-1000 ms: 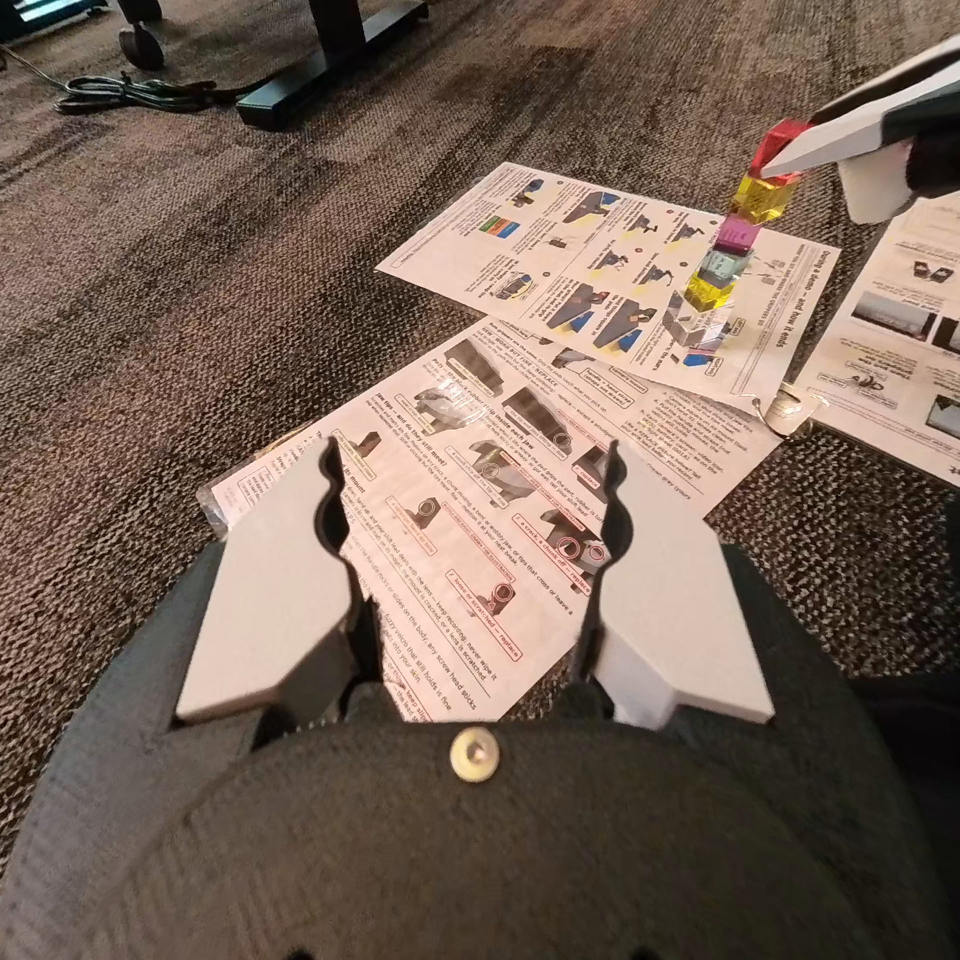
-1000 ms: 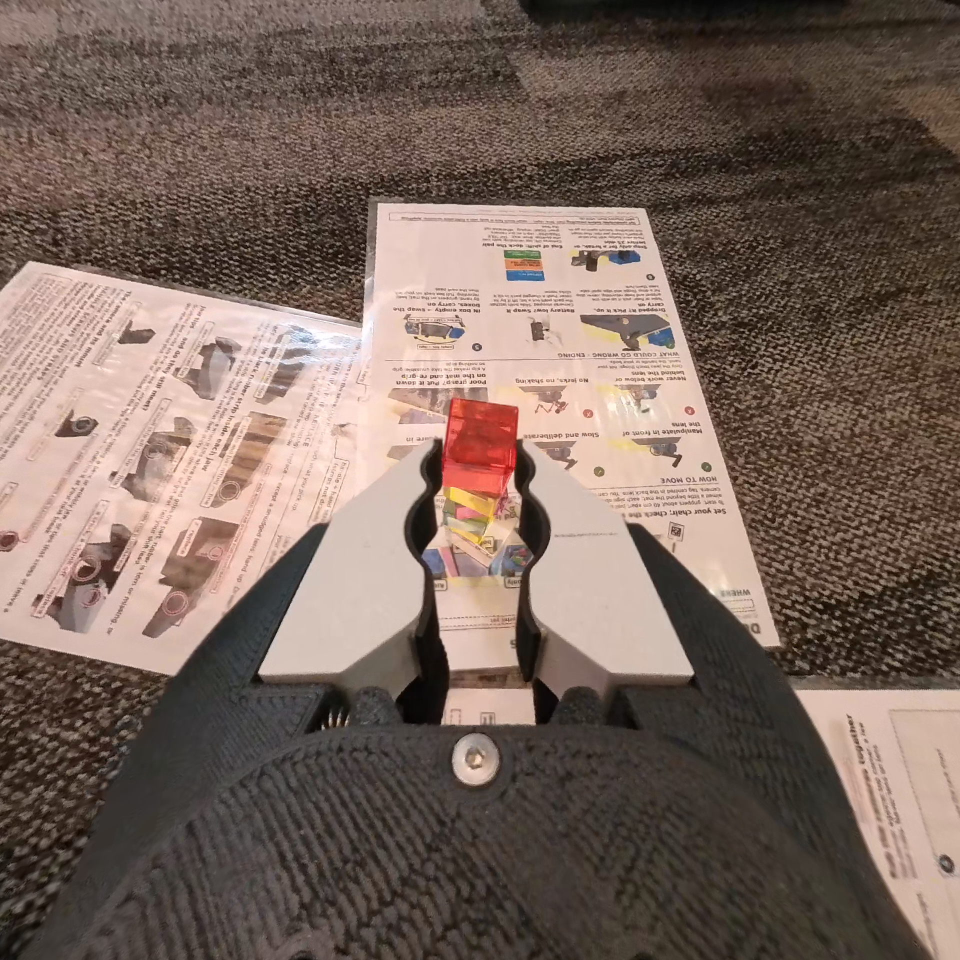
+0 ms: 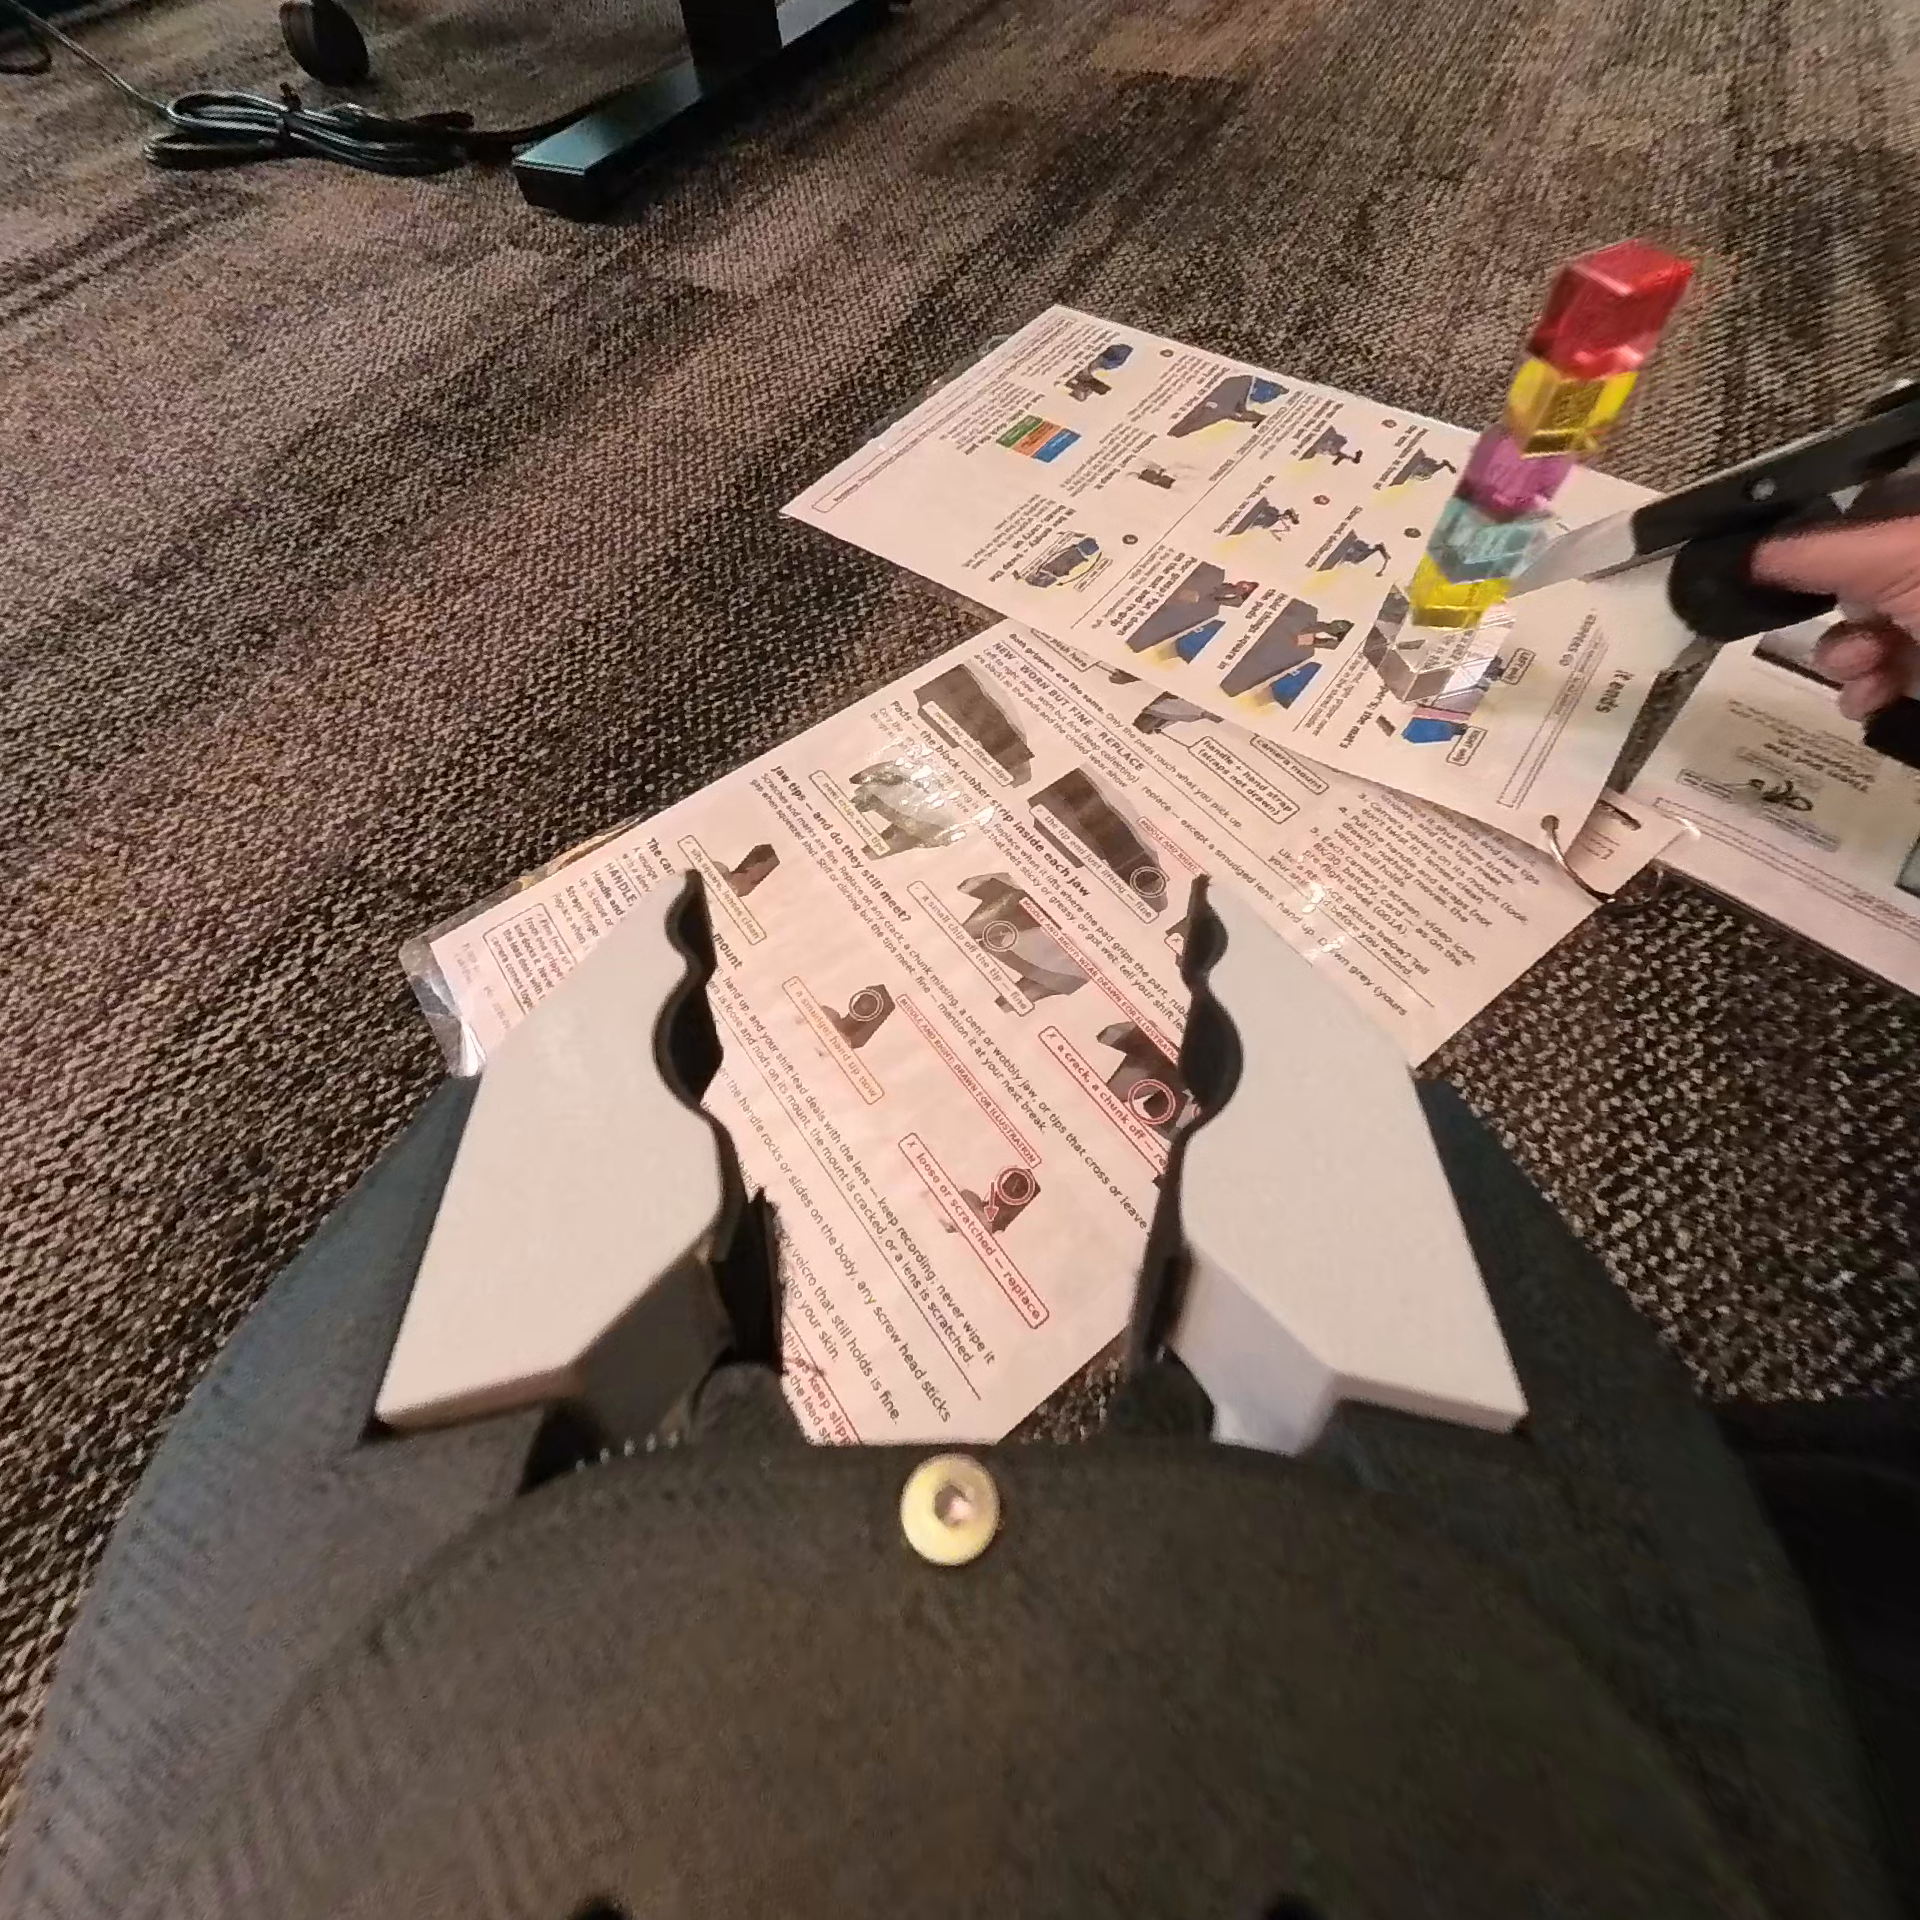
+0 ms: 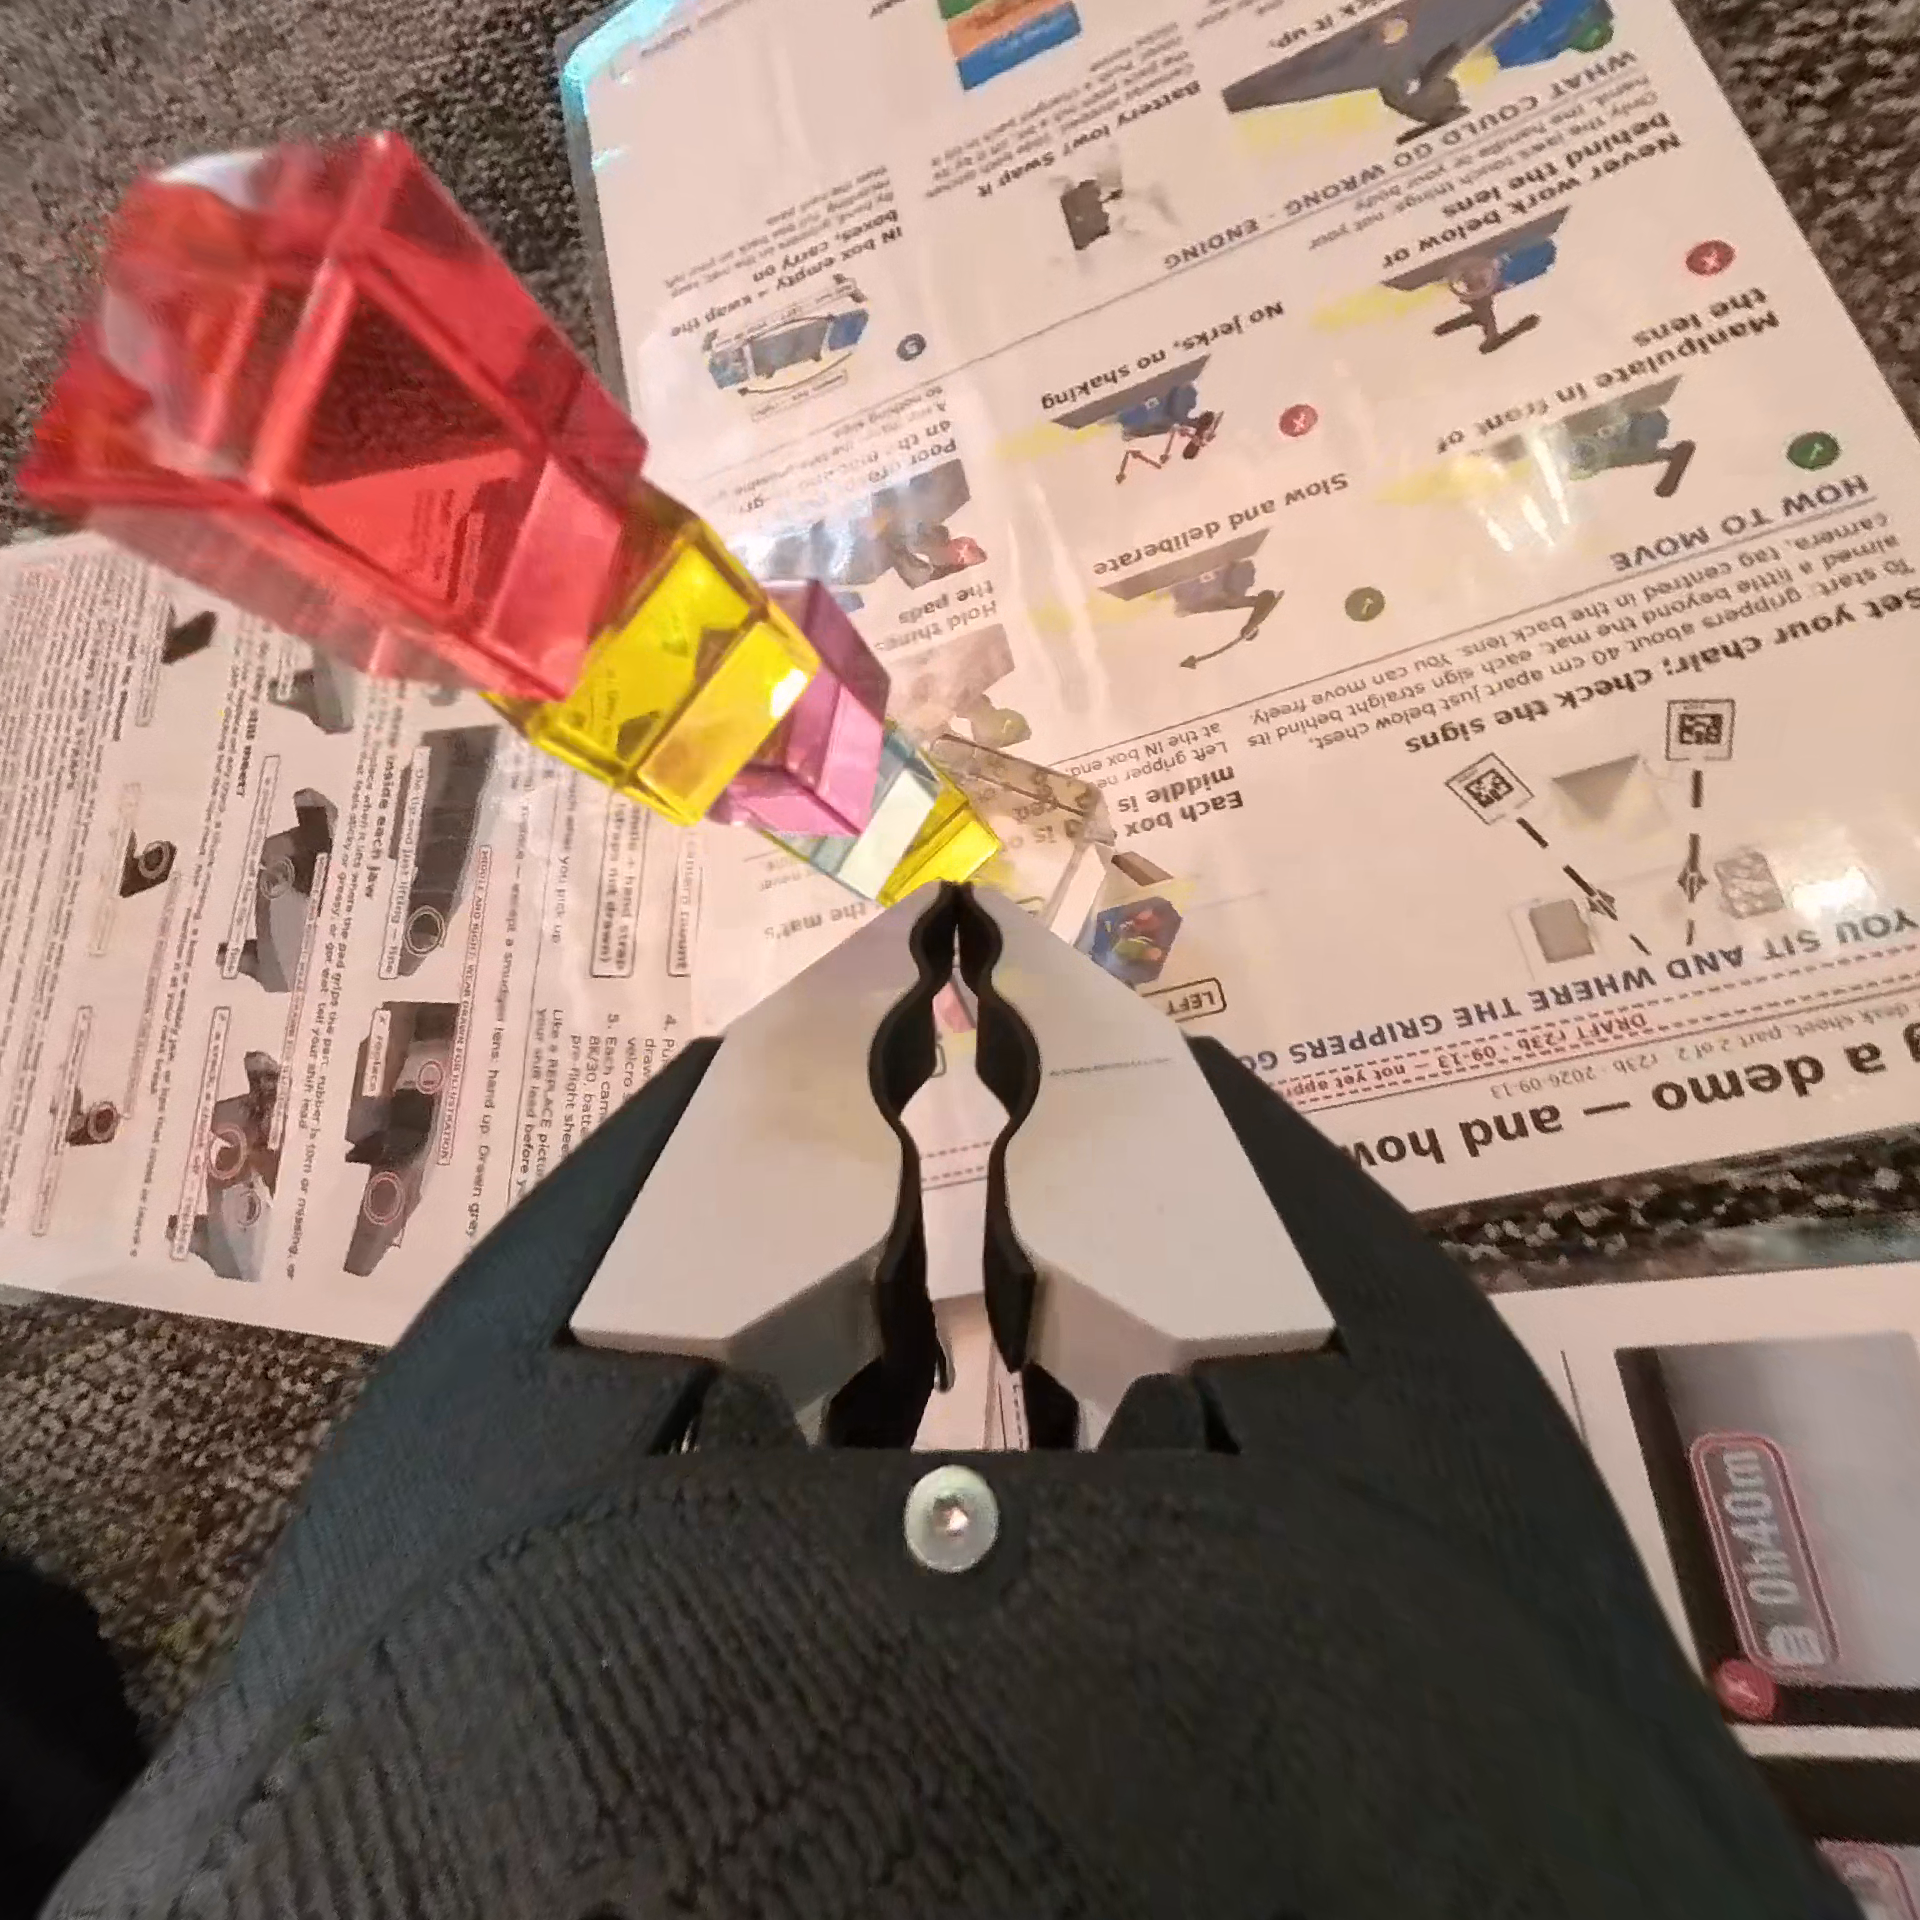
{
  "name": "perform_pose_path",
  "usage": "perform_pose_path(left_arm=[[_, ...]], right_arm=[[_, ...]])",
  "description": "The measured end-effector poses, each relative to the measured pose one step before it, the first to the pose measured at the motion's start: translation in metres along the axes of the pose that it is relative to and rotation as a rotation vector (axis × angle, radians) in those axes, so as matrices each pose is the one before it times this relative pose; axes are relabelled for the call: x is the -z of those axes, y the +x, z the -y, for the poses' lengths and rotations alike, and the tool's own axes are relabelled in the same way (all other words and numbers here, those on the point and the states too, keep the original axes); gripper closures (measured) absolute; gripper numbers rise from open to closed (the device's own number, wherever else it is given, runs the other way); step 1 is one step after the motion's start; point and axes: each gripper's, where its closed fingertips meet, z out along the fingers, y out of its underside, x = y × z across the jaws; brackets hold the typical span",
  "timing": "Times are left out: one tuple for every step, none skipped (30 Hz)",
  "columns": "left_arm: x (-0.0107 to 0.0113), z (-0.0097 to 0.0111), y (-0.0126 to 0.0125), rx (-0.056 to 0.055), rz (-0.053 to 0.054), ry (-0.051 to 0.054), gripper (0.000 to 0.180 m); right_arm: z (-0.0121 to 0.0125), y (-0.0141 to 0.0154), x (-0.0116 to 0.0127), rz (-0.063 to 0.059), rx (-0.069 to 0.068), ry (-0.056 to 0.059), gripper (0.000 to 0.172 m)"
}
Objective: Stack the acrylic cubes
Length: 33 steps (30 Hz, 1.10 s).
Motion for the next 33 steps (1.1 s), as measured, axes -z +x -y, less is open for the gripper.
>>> perform_pose_path(left_arm=[[-0.00019,-0.00027,0.00001,-0.0004,-0.0002,-0.0014,0.09],[-0.00023,-0.00012,0.00002,-0.0005,0.0,-0.0013,0.09],[-0.00013,-0.00015,0.00015,-0.0004,-0.0006,-0.001,0.09],[-0.00007,-0.00016,0.00009,-0.0005,-0.0005,-0.0008,0.09],[-0.00013,-0.00014,0.00009,-0.0005,-0.0002,-0.001,0.09],[0.00005,-0.00009,-0.00001,-0.0003,-0.0001,-0.0007,0.09],[0.00002,0.00003,0.00012,-0.0002,-0.0003,0.0004,0.09],[0.00016,0.00008,0.0,0.0002,-0.0006,0.0006,0.09],[0.0001,-0.00002,0.0,0.0003,0.0004,0.0003,0.09],[0.00007,-0.00003,-0.00005,0.0001,0.0001,0.0001,0.09],[0.0001,0.00009,-0.00003,0.0004,0.0001,0.0004,0.09],[0.00001,0.00002,-0.00013,0.0005,0.0002,0.0003,0.09],[0.00014,0.00005,-0.00018,0.0011,0.0005,0.0002,0.09],[0.00008,0.00023,-0.00029,0.0016,0.0005,0.0017,0.09],[0.00009,0.00019,-0.00021,0.0021,0.0003,0.0014,0.09],[0.00001,0.00004,-0.00031,0.0027,0.0001,0.0007,0.091],[0.00007,0.00017,-0.00023,0.0027,0.0001,0.0011,0.091],[0.00004,0.00017,-0.00028,0.0028,-0.0001,0.001,0.091],[0.00017,0.00026,-0.00024,0.0029,-0.0002,0.0014,0.091],[0.00022,0.00023,-0.00009,0.0026,-0.0004,0.0024,0.091],[0.00011,0.00034,-0.00014,0.002,-0.0004,0.0018,0.091],[0.00025,0.00013,-0.00005,0.0015,-0.0003,0.0015,0.091],[0.00004,0.00008,0.0,0.0012,-0.0007,0.001,0.092],[-0.00002,-0.00015,0.0,0.001,-0.0011,-0.0004,0.092],[-0.00013,-0.00022,0.00004,0.0008,-0.0014,-0.0017,0.092],[-0.00013,-0.00017,0.00001,0.0008,-0.0006,-0.0012,0.092],[-0.00012,-0.00013,-0.0001,0.0009,-0.0007,-0.0007,0.092],[-0.00018,-0.00019,-0.00008,0.0019,-0.0006,-0.0016,0.092],[-0.00009,-0.00019,-0.00008,0.0018,-0.0004,-0.0012,0.092],[0.00006,-0.00014,-0.00025,0.001,0.001,0.0001,0.092],[0.00013,0.00011,0.00005,0.0004,0.0001,0.0006,0.092],[0.0002,0.00007,-0.00008,-0.0002,0.0004,0.0006,0.092],[0.00026,0.00027,0.00005,-0.0003,0.0007,0.0017,0.091]], right_arm=[[0.00033,-0.00221,-0.00061,0.006,0.0133,-0.001,0.172],[0.00038,-0.00142,-0.00054,0.0011,0.0123,-0.0003,0.172],[0.00028,-0.00055,-0.00043,-0.0035,0.0137,-0.001,0.172],[0.00048,-0.00092,-0.0002,-0.0003,0.0117,-0.0004,0.172],[0.00057,-0.00139,-0.00025,0.0031,0.0079,0.001,0.172],[0.00069,-0.00167,-0.00022,0.0055,0.0064,0.0024,0.172],[0.0006,-0.00134,-0.00022,0.0033,0.0072,0.0013,0.172],[-0.00025,-0.00063,-0.00028,-0.0014,0.0073,-0.0039,0.172],[-0.00048,-0.00069,-0.00031,-0.0002,0.0066,-0.0045,0.172],[-0.00028,-0.00083,0.00008,0.0002,0.0055,-0.002,0.172],[-0.00021,-0.00014,0.00058,-0.0021,0.0054,-0.0014,0.172],[0.00033,0.00039,0.00139,-0.0045,0.0051,0.0031,0.172],[0.00117,0.0007,0.00234,-0.0053,0.0043,0.0096,0.172],[0.00163,0.00093,0.00302,-0.0047,0.0022,0.0137,0.172],[0.00191,0.00115,0.00355,-0.0047,0.001,0.0172,0.172],[0.00192,0.0015,0.00381,-0.0051,0.0,0.0185,0.172],[0.00153,0.00155,0.00354,-0.005,-0.0008,0.0176,0.172],[0.00108,0.00148,0.00294,-0.0035,-0.0019,0.0136,0.172],[0.00023,0.00112,0.00241,-0.0013,-0.0045,0.0078,0.172],[-0.00033,0.00033,0.00154,0.0018,-0.0056,0.0033,0.172],[-0.00037,-0.00033,0.00094,0.0043,-0.0024,0.001,0.172],[-0.0005,-0.0009,0.00032,0.0044,0.0017,-0.0016,0.172],[-0.0004,-0.00092,0.00003,0.0018,0.0063,-0.003,0.172],[-0.00025,-0.00083,-0.0002,-0.0019,0.0106,-0.0032,0.172],[-0.00009,-0.0011,-0.0004,-0.0023,0.0136,-0.004,0.172],[-0.00001,-0.00174,-0.00061,0.0,0.0161,-0.0045,0.172],[-0.00006,-0.00229,-0.00066,0.0019,0.0194,-0.005,0.172],[-0.00018,-0.00228,-0.00071,0.0014,0.0226,-0.0057,0.172],[-0.00036,-0.00218,-0.00072,0.0001,0.024,-0.0072,0.172],[-0.00075,-0.00191,-0.00074,-0.001,0.0234,-0.0089,0.172],[-0.00055,-0.00171,-0.0007,-0.0012,0.0222,-0.0076,0.172],[-0.00027,-0.00173,-0.00069,0.0004,0.0199,-0.0051,0.172],[-0.00008,-0.00169,-0.00055,0.002,0.016,-0.0039,0.172]])
